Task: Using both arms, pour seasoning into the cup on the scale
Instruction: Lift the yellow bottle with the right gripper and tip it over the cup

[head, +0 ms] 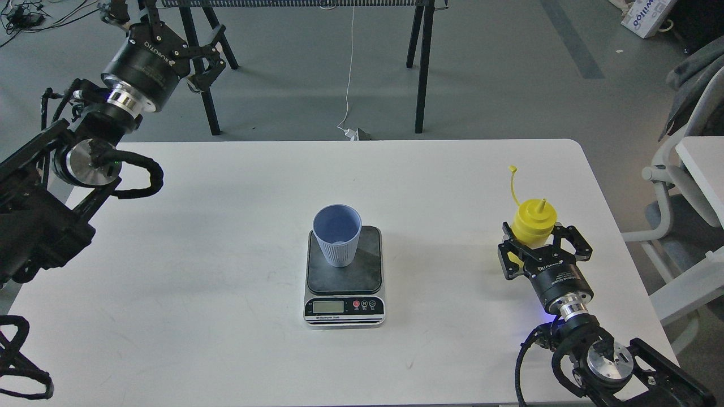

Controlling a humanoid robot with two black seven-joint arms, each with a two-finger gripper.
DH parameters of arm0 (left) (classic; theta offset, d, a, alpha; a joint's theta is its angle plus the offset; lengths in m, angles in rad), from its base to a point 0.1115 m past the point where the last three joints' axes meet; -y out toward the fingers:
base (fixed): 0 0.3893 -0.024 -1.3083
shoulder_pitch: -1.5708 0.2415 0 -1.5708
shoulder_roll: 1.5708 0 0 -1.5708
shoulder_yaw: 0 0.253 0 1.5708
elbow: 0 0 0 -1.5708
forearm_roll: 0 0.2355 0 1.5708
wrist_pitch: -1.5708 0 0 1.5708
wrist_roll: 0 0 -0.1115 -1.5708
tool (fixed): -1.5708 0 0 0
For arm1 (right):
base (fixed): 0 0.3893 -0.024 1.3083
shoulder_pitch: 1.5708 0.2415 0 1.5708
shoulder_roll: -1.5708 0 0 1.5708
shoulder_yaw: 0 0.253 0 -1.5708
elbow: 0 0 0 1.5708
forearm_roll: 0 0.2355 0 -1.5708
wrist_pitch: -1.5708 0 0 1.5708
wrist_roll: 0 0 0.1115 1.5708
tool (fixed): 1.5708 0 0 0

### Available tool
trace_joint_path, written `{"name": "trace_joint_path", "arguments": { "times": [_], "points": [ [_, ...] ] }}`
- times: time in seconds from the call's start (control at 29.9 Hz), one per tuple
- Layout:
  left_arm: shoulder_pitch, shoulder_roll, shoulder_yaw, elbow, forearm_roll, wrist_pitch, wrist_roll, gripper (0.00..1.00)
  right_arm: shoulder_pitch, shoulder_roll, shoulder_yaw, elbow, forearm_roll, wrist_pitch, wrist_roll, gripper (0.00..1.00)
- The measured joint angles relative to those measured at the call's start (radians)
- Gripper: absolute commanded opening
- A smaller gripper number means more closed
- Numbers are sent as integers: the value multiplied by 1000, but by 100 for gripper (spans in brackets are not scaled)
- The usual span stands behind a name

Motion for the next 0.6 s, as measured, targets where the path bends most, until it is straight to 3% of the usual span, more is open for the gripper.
{"name": "trace_joint_path", "arguments": {
  "times": [0.23,0.37,0.6],
  "points": [
    [-2,0,-8,-1,0,0,0,100,84,-27,-1,9,-4,0,0,41],
    [-2,0,-20,-1,0,-1,0,100,177,-104,-16,22,-31,0,0,39],
    [-2,0,-23,-1,-1,-1,1,100,496,-238,-288,34,-231,-4,3,35]
  ]
}}
